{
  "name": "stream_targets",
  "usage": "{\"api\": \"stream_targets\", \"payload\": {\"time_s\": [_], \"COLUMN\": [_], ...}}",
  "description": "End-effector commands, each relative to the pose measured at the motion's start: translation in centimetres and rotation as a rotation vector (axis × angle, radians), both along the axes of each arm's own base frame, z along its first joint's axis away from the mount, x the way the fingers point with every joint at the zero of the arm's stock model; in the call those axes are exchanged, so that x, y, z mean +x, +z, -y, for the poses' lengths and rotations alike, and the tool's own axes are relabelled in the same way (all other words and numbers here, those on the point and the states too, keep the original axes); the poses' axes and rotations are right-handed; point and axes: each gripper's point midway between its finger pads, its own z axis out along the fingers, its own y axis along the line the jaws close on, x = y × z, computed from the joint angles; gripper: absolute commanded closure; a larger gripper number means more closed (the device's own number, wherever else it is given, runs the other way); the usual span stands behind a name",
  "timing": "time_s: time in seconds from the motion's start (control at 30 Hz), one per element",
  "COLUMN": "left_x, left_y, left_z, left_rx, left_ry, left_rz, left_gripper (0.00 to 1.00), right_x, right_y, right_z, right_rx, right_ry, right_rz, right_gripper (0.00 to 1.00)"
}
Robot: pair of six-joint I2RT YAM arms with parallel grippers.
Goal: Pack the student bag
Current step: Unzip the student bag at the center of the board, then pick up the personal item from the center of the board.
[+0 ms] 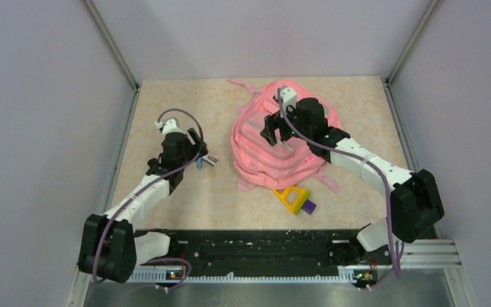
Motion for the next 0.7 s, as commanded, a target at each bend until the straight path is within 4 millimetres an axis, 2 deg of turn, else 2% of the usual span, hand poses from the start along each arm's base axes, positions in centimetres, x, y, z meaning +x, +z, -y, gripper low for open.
{"api": "stream_targets", "payload": {"time_s": [0.0, 0.2, 0.3, 0.47, 0.67], "left_x": [-1.3, -3.6, -5.2, -6.9, -7.3], "left_y": [-0.7, -0.6, -2.2, -4.7, -6.7], "left_z": [-7.8, -19.6, -23.2, -25.1, -24.8], "left_rx": [0.138, 0.242, 0.183, 0.152, 0.1], "left_ry": [0.216, 0.56, 0.658, 0.704, 0.685], "left_rz": [-0.06, -0.125, -0.181, -0.274, -0.329], "left_gripper": [0.22, 0.19, 0.18, 0.18, 0.23], "right_x": [-1.3, -1.9, -2.0, -1.8, -1.8], "right_y": [-1.6, -2.1, -2.6, -2.9, -2.8], "right_z": [0.6, -0.1, -0.1, 0.2, 0.0], "right_rx": [-0.163, -0.173, -0.18, -0.2, -0.185], "right_ry": [0.114, 0.152, 0.153, 0.146, 0.144], "right_rz": [0.132, 0.149, 0.141, 0.148, 0.155], "right_gripper": [0.21, 0.21, 0.21, 0.21, 0.21]}}
